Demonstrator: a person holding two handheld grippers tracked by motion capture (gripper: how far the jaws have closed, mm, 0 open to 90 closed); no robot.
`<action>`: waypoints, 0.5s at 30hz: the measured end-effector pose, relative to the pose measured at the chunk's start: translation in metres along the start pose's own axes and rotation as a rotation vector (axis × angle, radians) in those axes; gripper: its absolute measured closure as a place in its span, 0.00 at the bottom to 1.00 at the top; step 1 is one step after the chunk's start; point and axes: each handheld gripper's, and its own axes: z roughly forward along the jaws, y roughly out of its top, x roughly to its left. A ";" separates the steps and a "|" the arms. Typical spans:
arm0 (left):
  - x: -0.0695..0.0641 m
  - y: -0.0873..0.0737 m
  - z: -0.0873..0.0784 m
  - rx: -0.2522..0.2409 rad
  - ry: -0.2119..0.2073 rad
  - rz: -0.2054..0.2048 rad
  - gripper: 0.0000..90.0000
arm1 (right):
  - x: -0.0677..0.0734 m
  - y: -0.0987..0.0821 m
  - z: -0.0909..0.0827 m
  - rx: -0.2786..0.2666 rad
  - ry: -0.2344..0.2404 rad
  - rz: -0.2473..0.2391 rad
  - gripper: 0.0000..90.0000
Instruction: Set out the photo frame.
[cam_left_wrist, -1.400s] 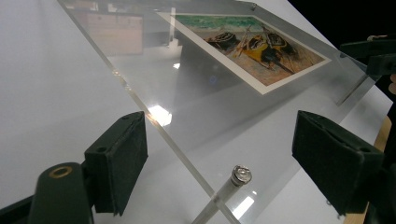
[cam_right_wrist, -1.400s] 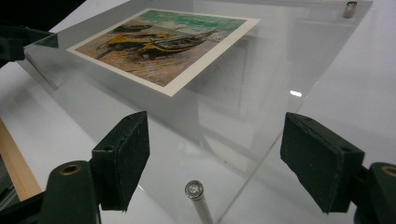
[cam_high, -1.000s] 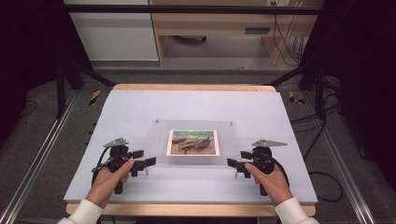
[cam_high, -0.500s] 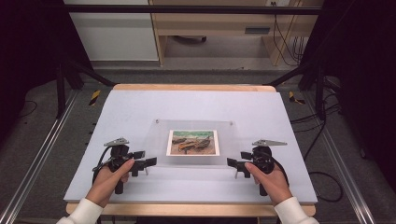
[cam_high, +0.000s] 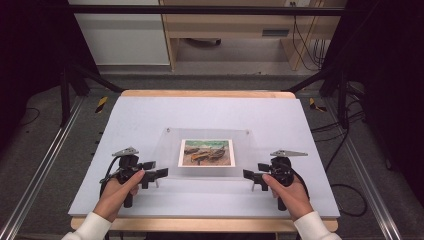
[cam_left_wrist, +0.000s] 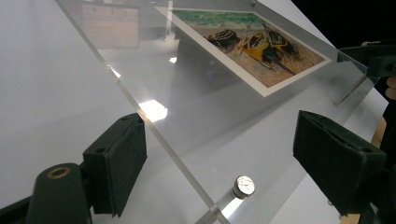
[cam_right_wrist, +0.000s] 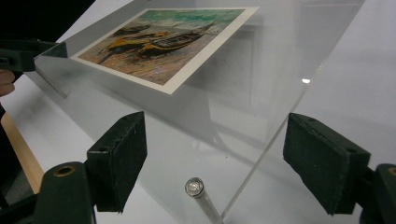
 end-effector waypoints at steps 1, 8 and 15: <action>0.000 0.000 0.000 0.001 0.000 0.000 0.19 | 0.000 0.000 0.000 -0.001 0.002 0.003 0.25; 0.001 0.001 0.000 0.003 -0.002 -0.001 0.19 | -0.002 -0.001 0.001 0.000 0.014 0.024 0.24; 0.002 0.001 0.002 0.002 -0.008 -0.008 0.19 | -0.005 0.000 0.004 0.002 0.023 0.043 0.23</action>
